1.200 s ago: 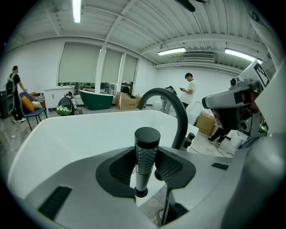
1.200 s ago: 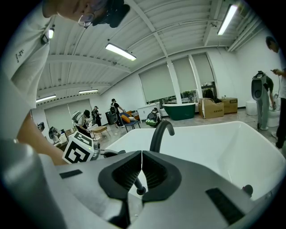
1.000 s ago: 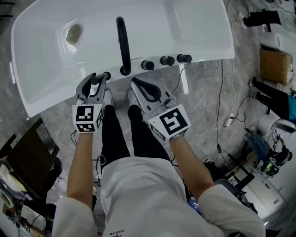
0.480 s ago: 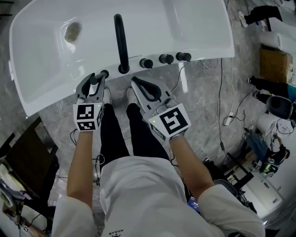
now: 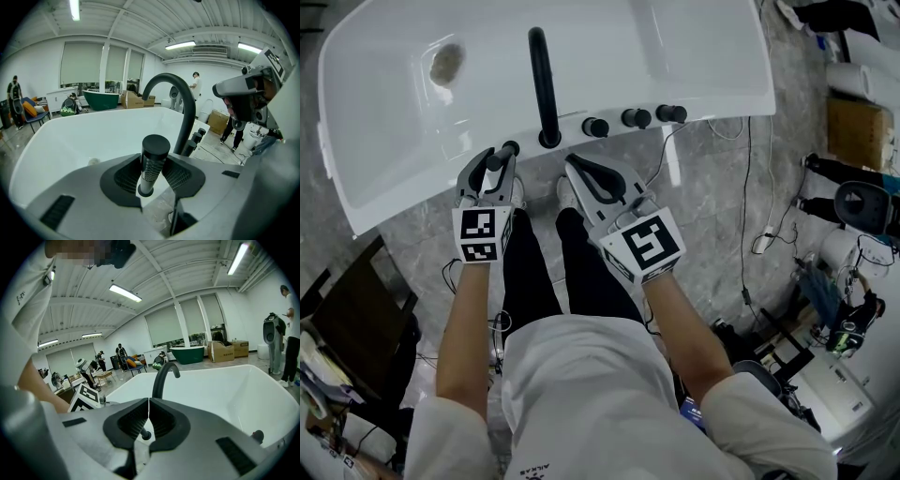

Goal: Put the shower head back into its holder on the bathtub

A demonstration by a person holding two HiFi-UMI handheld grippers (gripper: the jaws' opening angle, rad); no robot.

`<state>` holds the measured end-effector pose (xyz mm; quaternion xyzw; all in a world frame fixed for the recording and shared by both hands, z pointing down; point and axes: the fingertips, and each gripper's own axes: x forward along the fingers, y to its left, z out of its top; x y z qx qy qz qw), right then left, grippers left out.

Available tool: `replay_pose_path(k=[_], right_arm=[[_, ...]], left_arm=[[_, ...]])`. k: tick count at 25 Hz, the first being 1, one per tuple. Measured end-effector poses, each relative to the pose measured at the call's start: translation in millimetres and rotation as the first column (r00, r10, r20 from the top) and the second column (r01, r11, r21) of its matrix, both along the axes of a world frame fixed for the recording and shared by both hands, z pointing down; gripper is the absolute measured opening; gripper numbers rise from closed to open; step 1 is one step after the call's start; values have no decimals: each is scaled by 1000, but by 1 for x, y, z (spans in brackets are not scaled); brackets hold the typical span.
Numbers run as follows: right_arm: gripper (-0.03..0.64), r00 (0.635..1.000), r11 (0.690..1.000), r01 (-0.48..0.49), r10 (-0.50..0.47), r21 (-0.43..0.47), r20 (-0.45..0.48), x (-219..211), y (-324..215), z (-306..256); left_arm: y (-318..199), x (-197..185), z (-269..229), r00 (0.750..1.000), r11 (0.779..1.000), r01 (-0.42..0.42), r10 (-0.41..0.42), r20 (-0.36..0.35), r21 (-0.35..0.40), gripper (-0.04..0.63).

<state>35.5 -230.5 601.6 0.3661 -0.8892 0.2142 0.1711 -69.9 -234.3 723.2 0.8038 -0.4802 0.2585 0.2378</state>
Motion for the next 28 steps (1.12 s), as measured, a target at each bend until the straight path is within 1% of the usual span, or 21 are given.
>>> replay_pose_path(k=[4, 6, 14, 18, 23, 28], right_arm=[[18, 1000, 1000, 11, -11, 4, -1, -4, -2, -4], [18, 1000, 1000, 17, -17, 9, 2, -6, -3, -8], [18, 999, 999, 44, -44, 14, -5, -12, 4, -20], [18, 998, 998, 59, -59, 19, -8, -15, 8, -28], [18, 998, 997, 69, -69, 32, -9, -20, 12, -42], [18, 998, 996, 68, -68, 56, -2, -24, 16, -63]], left_arm=[[1, 4, 1, 1000, 1000, -17, 16, -14, -22, 149], [3, 7, 4, 1000, 999, -25, 24, -18, -41, 163], [12, 4, 0, 1000, 997, -26, 26, -1, -72, 189], [18, 0, -15, 1000, 998, -22, 22, -2, -64, 192], [25, 2, -40, 999, 998, -36, 36, -7, -47, 192], [29, 1, -77, 999, 1000, -25, 25, -30, 0, 190]])
